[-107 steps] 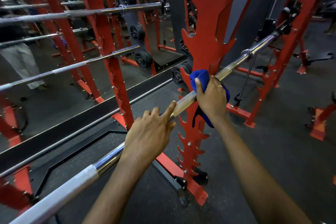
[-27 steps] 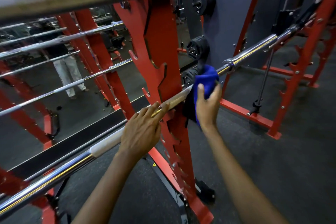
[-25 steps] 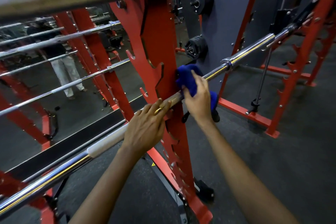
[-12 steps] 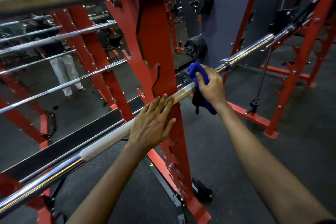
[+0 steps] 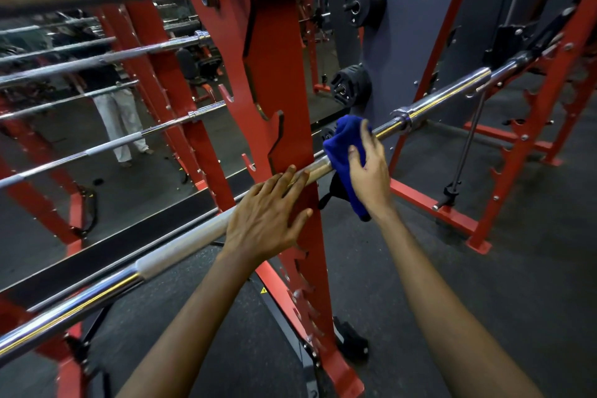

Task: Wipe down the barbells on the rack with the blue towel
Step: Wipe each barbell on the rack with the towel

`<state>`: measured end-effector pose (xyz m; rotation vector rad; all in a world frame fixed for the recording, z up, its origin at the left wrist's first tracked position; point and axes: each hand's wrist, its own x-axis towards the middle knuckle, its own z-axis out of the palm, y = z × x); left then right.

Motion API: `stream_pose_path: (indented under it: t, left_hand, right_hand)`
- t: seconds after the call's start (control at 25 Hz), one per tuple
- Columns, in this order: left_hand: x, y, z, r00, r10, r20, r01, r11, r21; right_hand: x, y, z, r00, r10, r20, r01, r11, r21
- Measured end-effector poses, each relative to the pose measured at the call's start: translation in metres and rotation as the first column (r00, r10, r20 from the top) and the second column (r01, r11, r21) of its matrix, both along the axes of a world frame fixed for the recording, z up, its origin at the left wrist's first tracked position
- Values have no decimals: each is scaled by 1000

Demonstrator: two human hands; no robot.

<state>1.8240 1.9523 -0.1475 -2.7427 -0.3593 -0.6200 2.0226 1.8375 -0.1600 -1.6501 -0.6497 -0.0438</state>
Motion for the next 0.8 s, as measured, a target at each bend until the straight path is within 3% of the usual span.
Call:
stream_pose_path:
  t: [0.08,0.16,0.32,0.48,0.52,0.6,0.68,0.8]
  left_hand:
    - [-2,-1,0,1000,3,-4,-3,1000,-2]
    - [0,-2,0,1000,9,3,-9,1000,-5]
    - [1,-1,1,1000,12,-6,-12,1000,-13]
    - [0,-2,0,1000,-9,18,9,1000,-20]
    - [0,-2,0,1000,-14,28,14,1000,-22]
    - [0,-2,-1,999,-23,43,24,999,-22]
    - [0,0,-3,999,-30,38,30,1000,-7]
    - [0,1,-3,999,-46,25,47,999,-28]
  right_hand:
    - [0,-7,4,974,-16,-225,32,997,70]
    - [9,-13,10,893,61,-447,6,989,147]
    - [11,-12,8,915,32,-401,25,990,136]
    - [8,-16,34,963,-214,-164,219,976,12]
    - [8,-18,44,953,-303,-15,303,953,-24]
    - [6,-14,55,839,-398,372,459,884,-89]
    - [-8,2,51,736,-304,605,527,818,-230]
    - [-34,16,26,771,-137,622,401,864,-306]
